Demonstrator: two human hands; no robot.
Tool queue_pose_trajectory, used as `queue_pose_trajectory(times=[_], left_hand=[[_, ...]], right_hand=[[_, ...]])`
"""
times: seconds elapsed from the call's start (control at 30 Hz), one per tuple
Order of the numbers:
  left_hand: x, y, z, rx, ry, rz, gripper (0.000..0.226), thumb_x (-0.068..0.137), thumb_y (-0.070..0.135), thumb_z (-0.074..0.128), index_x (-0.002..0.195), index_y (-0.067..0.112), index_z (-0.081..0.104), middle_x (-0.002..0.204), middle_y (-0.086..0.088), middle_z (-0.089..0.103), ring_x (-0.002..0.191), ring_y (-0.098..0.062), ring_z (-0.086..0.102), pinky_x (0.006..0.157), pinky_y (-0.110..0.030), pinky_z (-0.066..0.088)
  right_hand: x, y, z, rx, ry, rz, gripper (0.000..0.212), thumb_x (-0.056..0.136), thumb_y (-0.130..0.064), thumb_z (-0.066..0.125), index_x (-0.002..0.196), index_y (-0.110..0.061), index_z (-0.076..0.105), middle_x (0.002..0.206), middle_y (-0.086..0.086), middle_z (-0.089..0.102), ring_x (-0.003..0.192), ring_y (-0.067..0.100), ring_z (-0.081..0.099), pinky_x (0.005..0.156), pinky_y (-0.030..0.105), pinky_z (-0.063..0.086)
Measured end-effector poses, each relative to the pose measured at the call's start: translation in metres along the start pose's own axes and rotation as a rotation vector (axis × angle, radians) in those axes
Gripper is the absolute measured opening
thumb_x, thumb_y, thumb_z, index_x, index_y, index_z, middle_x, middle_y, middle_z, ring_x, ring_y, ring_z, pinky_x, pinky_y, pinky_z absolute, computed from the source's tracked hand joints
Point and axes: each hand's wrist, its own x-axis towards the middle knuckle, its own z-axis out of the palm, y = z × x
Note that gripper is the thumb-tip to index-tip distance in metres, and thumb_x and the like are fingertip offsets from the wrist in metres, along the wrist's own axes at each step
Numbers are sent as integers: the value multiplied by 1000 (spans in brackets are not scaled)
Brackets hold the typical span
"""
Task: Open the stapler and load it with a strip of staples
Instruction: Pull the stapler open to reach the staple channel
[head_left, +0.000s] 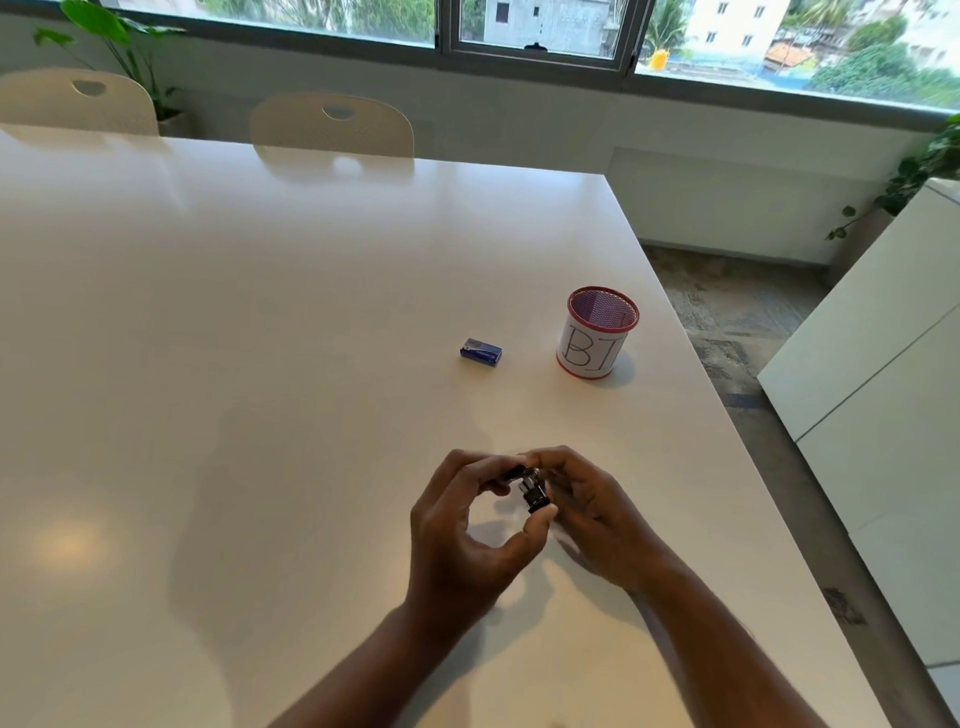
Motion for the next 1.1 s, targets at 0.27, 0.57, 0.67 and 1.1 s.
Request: queue_pose_trajectory(times=[0.27, 0.57, 0.67, 1.1], left_hand=[[0, -6, 0, 21, 19, 35, 31, 75, 16, 93, 101, 6, 78, 90, 0, 70, 79, -13, 69, 70, -28, 58], [0, -5, -2, 18, 14, 23, 30, 77, 15, 92, 102, 6, 77, 91, 3, 70, 81, -7, 67, 74, -19, 55], [0, -5, -2, 25, 11, 21, 30, 77, 16, 92, 101, 6, 77, 90, 3, 70, 80, -6, 67, 74, -18, 55], [9, -21, -19, -119, -266, -46, 59, 83, 38, 85, 134, 17, 61, 130, 6, 64, 111, -19, 68, 92, -27, 58]], right_hand=[[0, -1, 1, -59, -37, 35, 23, 104, -15, 60, 126, -6, 62, 120, 17, 71, 117, 42, 66, 98, 70, 49], [-1, -3, 3, -65, -41, 46, 23, 103, -7, 60, 125, -5, 63, 122, 16, 72, 121, 39, 66, 101, 66, 51], [-2, -1, 4, -42, -25, 50, 22, 102, -11, 61, 124, -6, 63, 120, 17, 72, 119, 41, 66, 100, 72, 49], [-1, -5, 3, -11, -76, 60, 37, 105, -41, 59, 130, -15, 67, 127, 10, 72, 121, 35, 65, 99, 58, 53]])
